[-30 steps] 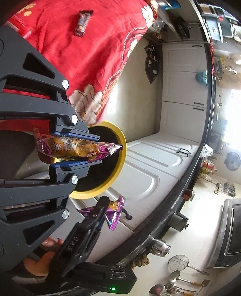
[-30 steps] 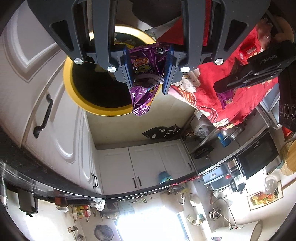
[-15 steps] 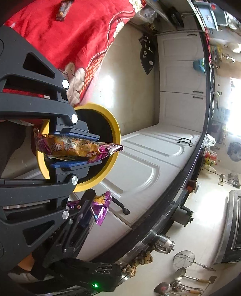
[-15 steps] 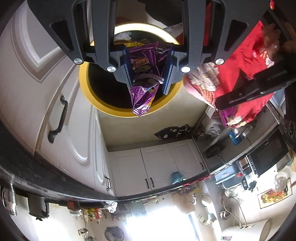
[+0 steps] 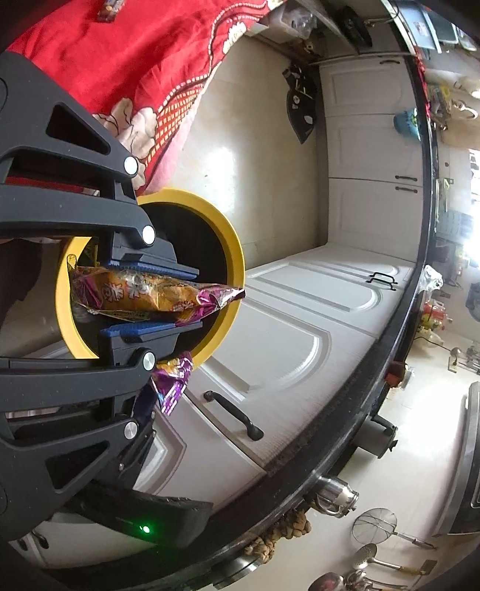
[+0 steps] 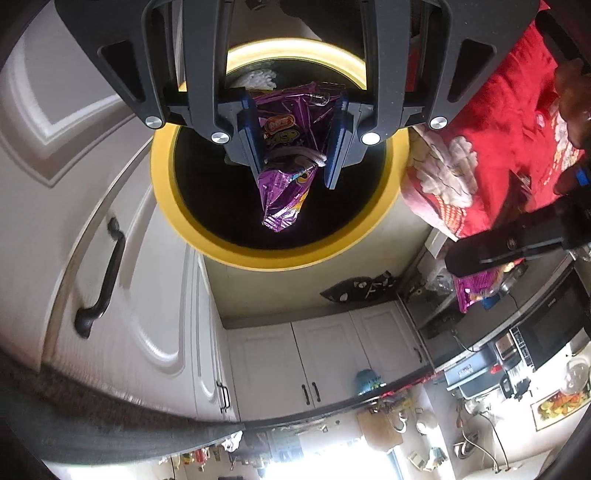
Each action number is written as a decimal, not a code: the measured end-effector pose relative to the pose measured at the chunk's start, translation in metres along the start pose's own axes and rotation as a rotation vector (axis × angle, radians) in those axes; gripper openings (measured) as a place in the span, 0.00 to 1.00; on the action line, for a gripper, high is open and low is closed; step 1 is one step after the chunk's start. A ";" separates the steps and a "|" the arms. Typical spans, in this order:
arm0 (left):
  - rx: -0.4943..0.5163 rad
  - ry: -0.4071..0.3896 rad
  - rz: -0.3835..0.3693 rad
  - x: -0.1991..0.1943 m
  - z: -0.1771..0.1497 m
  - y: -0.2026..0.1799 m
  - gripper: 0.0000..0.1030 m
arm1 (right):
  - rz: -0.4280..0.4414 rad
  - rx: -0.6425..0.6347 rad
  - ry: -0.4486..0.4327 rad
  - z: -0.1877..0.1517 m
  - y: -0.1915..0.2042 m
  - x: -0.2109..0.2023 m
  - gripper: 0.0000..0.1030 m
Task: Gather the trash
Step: 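Open both tools to drop the wrapper and packet into the bin, then move both tools back toward the chocolate bar and red bottle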
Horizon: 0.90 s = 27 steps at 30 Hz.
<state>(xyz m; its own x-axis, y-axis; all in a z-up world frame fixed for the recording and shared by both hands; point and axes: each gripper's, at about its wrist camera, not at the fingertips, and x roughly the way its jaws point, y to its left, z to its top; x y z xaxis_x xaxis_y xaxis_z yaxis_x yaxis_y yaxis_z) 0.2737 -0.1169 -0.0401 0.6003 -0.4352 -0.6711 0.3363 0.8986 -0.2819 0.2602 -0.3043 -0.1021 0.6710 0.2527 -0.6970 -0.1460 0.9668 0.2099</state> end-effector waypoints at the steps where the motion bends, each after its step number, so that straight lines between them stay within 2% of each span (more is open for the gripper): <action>1: -0.001 0.005 0.002 0.003 0.000 0.001 0.15 | -0.003 0.000 0.009 -0.001 -0.001 0.004 0.30; 5: -0.016 0.021 0.007 0.012 0.001 0.003 0.16 | -0.018 0.003 0.025 -0.003 -0.004 0.017 0.31; 7: -0.023 0.027 0.014 0.015 0.000 0.005 0.18 | -0.032 0.011 0.029 -0.003 -0.006 0.022 0.40; 8: -0.026 0.027 0.021 0.016 0.000 0.007 0.24 | -0.041 0.018 0.029 -0.003 -0.007 0.023 0.50; 9: -0.032 0.027 0.026 0.015 -0.001 0.009 0.33 | -0.045 0.022 0.027 -0.004 -0.008 0.023 0.52; 11: -0.043 0.024 0.032 0.014 -0.002 0.014 0.45 | -0.052 0.028 0.029 -0.006 -0.010 0.023 0.53; 16: -0.060 0.012 0.056 0.005 -0.006 0.025 0.64 | -0.065 0.042 0.030 -0.012 -0.012 0.018 0.60; 17: -0.061 0.010 0.060 0.003 -0.007 0.026 0.74 | -0.069 0.043 0.029 -0.013 -0.011 0.016 0.61; 18: -0.063 0.006 0.069 -0.001 -0.008 0.028 0.79 | -0.072 0.045 0.025 -0.014 -0.010 0.014 0.63; 20: -0.063 0.000 0.076 -0.005 -0.010 0.031 0.82 | -0.075 0.049 0.017 -0.013 -0.009 0.011 0.66; 21: -0.063 -0.005 0.088 -0.008 -0.010 0.032 0.89 | -0.075 0.052 0.012 -0.014 -0.008 0.008 0.68; 27: -0.061 -0.026 0.120 -0.025 -0.015 0.037 0.90 | -0.081 0.049 -0.021 -0.013 -0.001 -0.008 0.73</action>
<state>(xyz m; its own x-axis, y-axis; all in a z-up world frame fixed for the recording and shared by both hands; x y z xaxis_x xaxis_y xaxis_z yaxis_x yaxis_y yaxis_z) 0.2604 -0.0722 -0.0444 0.6527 -0.3251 -0.6843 0.2170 0.9456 -0.2422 0.2458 -0.3073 -0.1054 0.6940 0.1727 -0.6990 -0.0551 0.9807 0.1875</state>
